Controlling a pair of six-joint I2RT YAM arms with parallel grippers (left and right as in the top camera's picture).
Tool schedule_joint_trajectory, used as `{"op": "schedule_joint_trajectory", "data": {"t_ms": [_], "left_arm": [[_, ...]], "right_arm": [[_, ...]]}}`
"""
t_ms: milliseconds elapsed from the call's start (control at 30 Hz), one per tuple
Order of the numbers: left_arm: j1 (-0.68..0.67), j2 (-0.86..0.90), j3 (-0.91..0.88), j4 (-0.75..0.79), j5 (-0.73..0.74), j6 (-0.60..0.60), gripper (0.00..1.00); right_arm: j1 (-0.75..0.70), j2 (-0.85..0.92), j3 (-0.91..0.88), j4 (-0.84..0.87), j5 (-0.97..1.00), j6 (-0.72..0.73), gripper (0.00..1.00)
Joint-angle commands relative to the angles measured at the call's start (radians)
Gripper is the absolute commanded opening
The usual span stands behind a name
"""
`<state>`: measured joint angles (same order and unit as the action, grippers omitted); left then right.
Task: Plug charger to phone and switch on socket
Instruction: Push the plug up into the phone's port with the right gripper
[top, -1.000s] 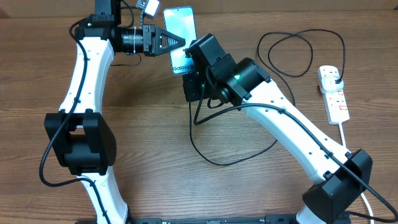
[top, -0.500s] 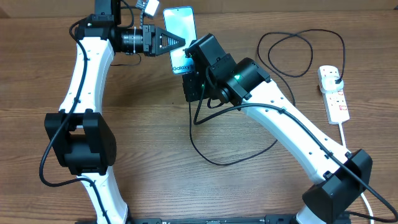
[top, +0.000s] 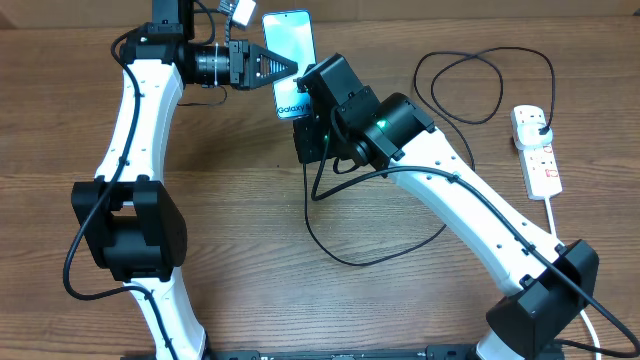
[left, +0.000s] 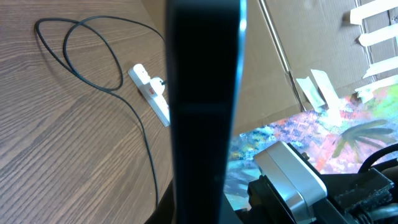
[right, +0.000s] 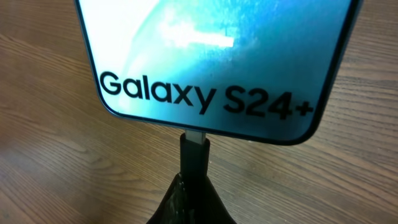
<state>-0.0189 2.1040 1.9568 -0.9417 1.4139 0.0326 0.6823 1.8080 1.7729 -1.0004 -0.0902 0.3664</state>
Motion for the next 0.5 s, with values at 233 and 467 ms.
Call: {"op": "schedule_joint_trajectory", "data": {"t_ms": [233,467], "left_arm": [[0.004,-0.015,0.015,0.004,0.055,0.028,0.04],[0.004,-0.015,0.015,0.003,0.054,0.028,0.04]], "right_arm": [[0.002,0.003,0.022,0.031,0.000,-0.003,0.04],[-0.024,0.003,0.022,0.042,-0.001,-0.009,0.04]]}}
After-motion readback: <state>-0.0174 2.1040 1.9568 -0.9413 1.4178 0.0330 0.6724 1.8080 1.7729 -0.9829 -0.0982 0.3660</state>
